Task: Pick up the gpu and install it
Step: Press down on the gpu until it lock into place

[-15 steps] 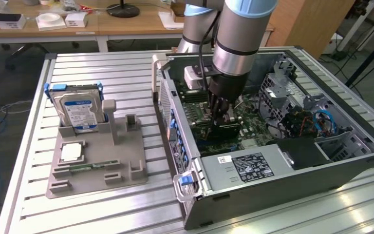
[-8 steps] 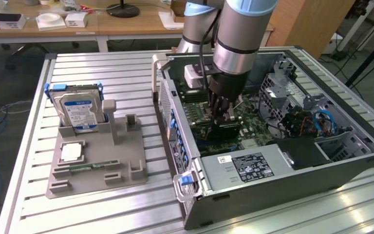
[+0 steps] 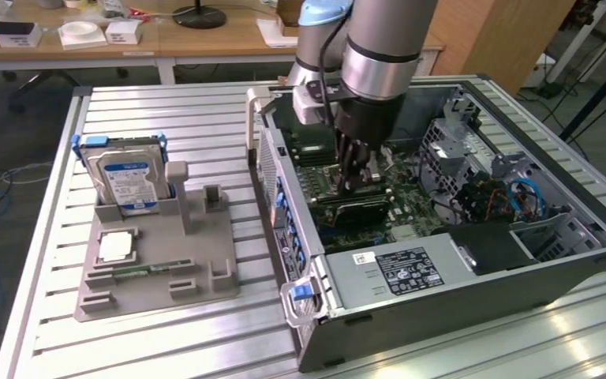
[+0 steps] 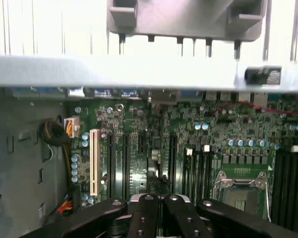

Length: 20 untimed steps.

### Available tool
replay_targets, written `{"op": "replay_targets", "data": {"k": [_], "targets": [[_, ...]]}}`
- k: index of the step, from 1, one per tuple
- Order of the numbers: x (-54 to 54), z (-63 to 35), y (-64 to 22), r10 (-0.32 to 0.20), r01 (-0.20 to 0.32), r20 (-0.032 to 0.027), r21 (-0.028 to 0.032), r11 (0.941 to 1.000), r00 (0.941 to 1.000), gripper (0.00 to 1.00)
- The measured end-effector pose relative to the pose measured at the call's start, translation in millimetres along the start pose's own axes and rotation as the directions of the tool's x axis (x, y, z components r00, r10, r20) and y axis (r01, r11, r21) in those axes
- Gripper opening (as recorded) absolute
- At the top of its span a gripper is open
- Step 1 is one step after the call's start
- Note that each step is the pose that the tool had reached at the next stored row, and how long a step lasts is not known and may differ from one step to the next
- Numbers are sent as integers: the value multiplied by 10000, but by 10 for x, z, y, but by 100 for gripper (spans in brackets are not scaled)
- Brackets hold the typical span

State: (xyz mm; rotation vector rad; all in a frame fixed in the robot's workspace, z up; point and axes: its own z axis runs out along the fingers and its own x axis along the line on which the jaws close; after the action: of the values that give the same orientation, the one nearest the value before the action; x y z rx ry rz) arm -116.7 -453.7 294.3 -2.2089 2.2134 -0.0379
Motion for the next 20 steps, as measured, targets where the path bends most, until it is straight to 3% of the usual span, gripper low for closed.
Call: {"op": "replay_targets", "data": {"k": [3,4,6,8,10,12,14,17,18,20], "targets": [[-5,-35,124,-2,2,-8,81,10000,10000,11],[-7,-38,215,0,1,-8,158,9999,10000,11],[-10,-41,297,1,-1,-8,214,9998,10000,11],[-12,-47,359,1,-1,-7,228,9997,10000,11],[-11,-86,368,0,0,-10,219,9998,10000,11],[-10,-90,366,-1,1,-4,155,9999,10000,11],[-6,-92,360,11,-11,-7,44,10000,10000,11],[-7,-92,360,22,-22,-17,37,10000,10000,11],[-7,-92,357,24,-24,-19,-54,10000,10000,11],[-7,-89,357,32,-33,-21,-410,9992,10000,11]]}}
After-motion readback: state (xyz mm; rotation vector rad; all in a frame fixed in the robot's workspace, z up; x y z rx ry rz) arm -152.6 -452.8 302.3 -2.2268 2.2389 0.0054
